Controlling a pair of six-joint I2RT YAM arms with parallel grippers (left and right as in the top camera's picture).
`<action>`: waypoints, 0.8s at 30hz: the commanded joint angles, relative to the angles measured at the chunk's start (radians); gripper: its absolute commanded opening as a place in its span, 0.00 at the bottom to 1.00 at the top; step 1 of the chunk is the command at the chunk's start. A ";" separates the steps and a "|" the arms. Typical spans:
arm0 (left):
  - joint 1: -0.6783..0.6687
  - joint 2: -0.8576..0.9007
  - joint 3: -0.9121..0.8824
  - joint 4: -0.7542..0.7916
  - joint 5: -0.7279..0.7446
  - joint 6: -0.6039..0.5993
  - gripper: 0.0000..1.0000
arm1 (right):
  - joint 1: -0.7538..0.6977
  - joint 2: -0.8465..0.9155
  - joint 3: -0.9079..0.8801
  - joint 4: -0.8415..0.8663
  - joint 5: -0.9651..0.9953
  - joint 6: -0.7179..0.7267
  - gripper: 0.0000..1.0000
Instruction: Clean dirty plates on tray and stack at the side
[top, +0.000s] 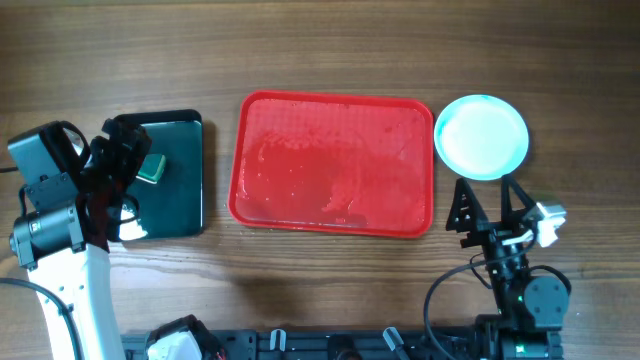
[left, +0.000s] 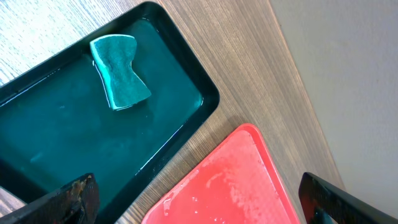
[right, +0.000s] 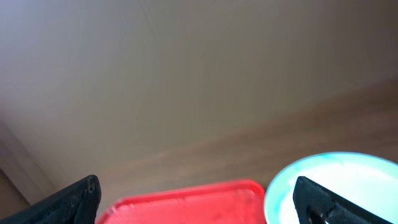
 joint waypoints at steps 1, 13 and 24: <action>0.003 -0.003 -0.001 0.003 0.012 0.002 1.00 | -0.005 -0.016 -0.004 -0.026 0.051 -0.206 1.00; 0.003 -0.003 -0.001 0.003 0.012 0.002 1.00 | -0.005 -0.015 -0.004 -0.114 0.106 -0.448 1.00; 0.003 -0.003 -0.001 0.003 0.012 0.002 1.00 | -0.005 -0.015 -0.004 -0.115 0.106 -0.448 1.00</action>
